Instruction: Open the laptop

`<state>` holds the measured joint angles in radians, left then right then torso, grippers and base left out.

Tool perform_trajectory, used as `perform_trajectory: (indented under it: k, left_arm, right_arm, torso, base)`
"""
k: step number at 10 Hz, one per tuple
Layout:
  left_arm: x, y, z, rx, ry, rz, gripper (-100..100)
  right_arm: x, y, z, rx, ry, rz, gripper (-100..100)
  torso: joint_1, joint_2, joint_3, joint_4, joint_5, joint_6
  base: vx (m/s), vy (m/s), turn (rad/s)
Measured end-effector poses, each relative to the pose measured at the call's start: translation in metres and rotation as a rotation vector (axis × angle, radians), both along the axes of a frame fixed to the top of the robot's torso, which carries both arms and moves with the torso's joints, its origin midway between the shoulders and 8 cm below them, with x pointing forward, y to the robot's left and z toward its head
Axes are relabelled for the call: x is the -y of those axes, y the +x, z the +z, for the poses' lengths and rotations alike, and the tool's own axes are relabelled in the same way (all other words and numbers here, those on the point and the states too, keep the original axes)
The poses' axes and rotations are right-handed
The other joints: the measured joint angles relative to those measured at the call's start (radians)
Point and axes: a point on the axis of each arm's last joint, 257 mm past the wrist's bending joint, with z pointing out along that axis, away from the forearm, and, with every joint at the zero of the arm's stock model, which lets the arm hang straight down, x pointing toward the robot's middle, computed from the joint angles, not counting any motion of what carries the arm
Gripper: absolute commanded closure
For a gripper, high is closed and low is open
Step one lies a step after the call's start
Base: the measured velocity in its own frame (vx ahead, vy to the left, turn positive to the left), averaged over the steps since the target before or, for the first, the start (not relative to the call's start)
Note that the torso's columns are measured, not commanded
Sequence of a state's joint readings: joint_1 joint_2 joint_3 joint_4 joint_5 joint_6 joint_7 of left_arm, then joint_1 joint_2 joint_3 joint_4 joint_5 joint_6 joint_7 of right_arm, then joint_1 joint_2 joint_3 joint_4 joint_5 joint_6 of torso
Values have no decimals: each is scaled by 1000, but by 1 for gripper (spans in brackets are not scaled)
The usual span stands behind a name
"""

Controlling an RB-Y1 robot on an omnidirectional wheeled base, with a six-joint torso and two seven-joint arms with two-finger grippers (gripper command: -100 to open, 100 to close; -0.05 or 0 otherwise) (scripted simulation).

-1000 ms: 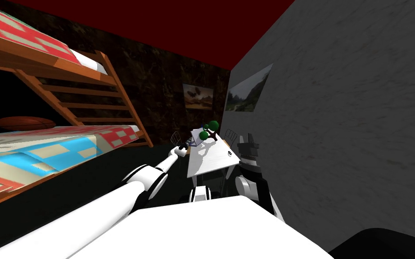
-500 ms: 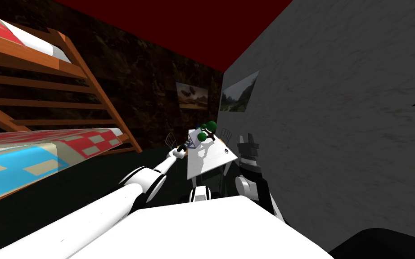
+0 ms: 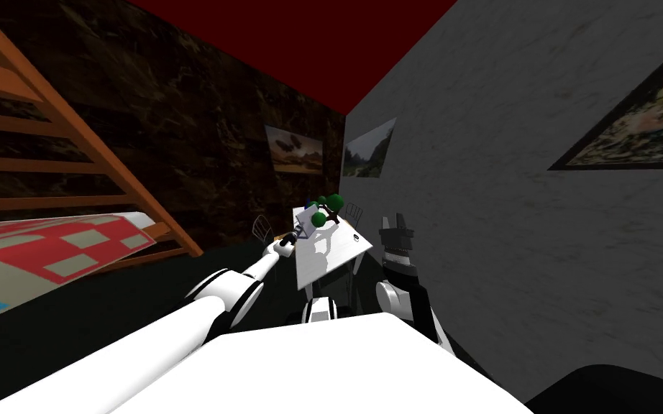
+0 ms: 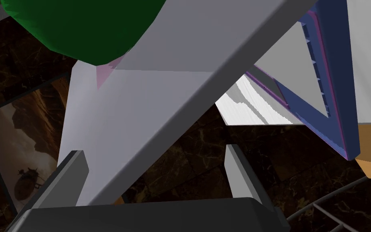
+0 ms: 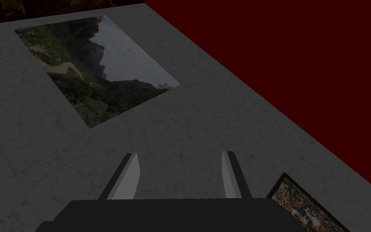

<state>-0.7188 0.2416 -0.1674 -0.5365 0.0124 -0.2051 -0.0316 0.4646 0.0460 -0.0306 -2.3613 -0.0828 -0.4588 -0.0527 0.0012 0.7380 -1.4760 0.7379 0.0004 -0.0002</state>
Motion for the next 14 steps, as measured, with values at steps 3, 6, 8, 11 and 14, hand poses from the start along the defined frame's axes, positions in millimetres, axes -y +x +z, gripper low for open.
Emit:
perform_trajectory:
  k: [3, 6, 8, 11, 14]
  left_arm:
    - [-10, -8, -8, 14, 10, 2, -100]
    - [-15, -11, -11, 18, 14, 4, 100]
    - [-8, -9, -12, 6, -23, 10, 100]
    - [9, -7, -12, -34, -129, 28, 100]
    - [27, -4, -16, -73, -226, 43, 100]
  right_arm:
    - [0, 0, 0, 0, 0, 0, 0]
    - [0, 0, 0, 0, 0, 0, 0]
    - [0, 0, 0, 0, 0, 0, 0]
    - [0, 0, 0, 0, 0, 0, 0]
    - [0, 0, 0, 0, 0, 0, 0]
  torso:
    - [-3, 0, 0, 0, -1, 0]
    - [-4, -1, -1, 0, -1, 0]
    - [3, 0, 0, 0, 1, 0]
    - [0, 0, 0, 0, 0, 0]
    - [-2, 0, 0, 0, -1, 0]
  base:
    - [-22, 79, -272]
    - [-6, 15, -14]
    - [-4, 134, -92]
    - [-4, 136, -36]
    - [-13, 141, -63]
